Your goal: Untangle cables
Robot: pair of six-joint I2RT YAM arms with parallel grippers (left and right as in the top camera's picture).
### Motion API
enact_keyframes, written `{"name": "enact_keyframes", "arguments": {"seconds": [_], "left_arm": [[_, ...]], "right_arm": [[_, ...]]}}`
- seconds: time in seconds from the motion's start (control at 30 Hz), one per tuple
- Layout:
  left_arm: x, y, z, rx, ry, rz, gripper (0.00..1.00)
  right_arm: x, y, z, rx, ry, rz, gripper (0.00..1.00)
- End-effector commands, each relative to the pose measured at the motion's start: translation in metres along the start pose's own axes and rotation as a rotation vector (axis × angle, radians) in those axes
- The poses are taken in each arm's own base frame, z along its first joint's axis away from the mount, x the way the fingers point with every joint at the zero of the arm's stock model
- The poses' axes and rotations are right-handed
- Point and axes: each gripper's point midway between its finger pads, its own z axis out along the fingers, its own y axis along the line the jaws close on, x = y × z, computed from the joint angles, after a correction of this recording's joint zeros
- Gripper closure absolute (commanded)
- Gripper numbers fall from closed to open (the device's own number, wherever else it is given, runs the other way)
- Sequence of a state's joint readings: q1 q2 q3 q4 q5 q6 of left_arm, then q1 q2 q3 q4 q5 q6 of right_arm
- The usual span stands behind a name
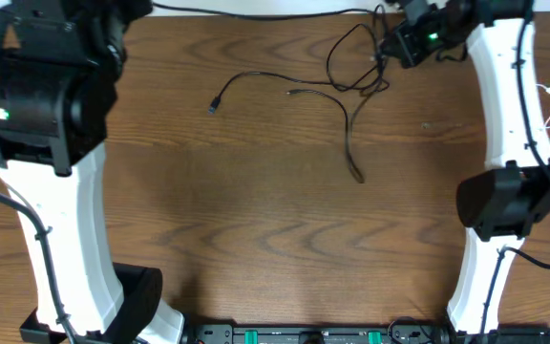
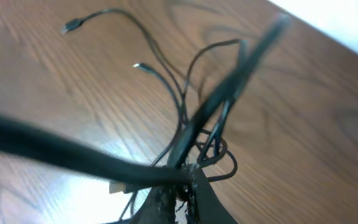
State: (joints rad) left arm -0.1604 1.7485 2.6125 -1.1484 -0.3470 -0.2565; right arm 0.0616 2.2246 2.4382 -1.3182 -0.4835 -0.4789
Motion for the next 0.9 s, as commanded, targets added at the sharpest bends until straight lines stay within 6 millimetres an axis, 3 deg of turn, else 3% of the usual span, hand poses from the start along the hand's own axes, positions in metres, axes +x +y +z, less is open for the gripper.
{"name": "enact_keyframes", "arguments": {"seconds": [0.0,0.17,0.3,0.4,0.47,0.53,0.63,0.67,0.7,0.87], "left_arm": [[-0.011,0.026,-0.004,-0.065,-0.029,0.000,0.93],[-0.003,0.025,0.011,-0.052,0.011,0.014,0.93],[0.013,0.020,0.034,-0.056,0.067,0.034,0.93],[0.026,0.008,0.048,-0.006,0.117,0.042,0.93],[0.037,-0.011,0.054,0.087,0.163,0.041,0.93],[0.043,-0.025,0.053,0.161,0.191,0.039,0.92],[0.052,-0.048,0.046,0.271,0.231,0.040,0.51],[0.055,-0.055,0.043,0.301,0.244,0.044,0.31],[0.058,-0.060,0.040,0.323,0.258,0.046,0.22],[0.073,-0.093,0.022,0.484,0.323,0.065,0.11]], "right_arm": [[-0.012,-0.008,-0.058,0.080,-0.094,0.000,0.99],[-0.017,-0.008,-0.109,0.149,-0.173,0.014,0.99],[-0.027,0.010,-0.156,0.209,-0.251,-0.031,0.99],[-0.037,0.029,-0.192,0.250,-0.327,-0.075,0.99],[-0.047,0.048,-0.225,0.284,-0.415,-0.086,0.99],[-0.051,0.056,-0.241,0.302,-0.457,-0.096,0.99],[-0.053,0.065,-0.255,0.310,-0.494,-0.086,0.99],[-0.053,0.065,-0.255,0.305,-0.495,-0.077,0.99],[-0.052,0.064,-0.253,0.296,-0.492,-0.059,0.99],[-0.056,0.076,-0.231,0.175,-0.474,-0.055,0.99]]}}
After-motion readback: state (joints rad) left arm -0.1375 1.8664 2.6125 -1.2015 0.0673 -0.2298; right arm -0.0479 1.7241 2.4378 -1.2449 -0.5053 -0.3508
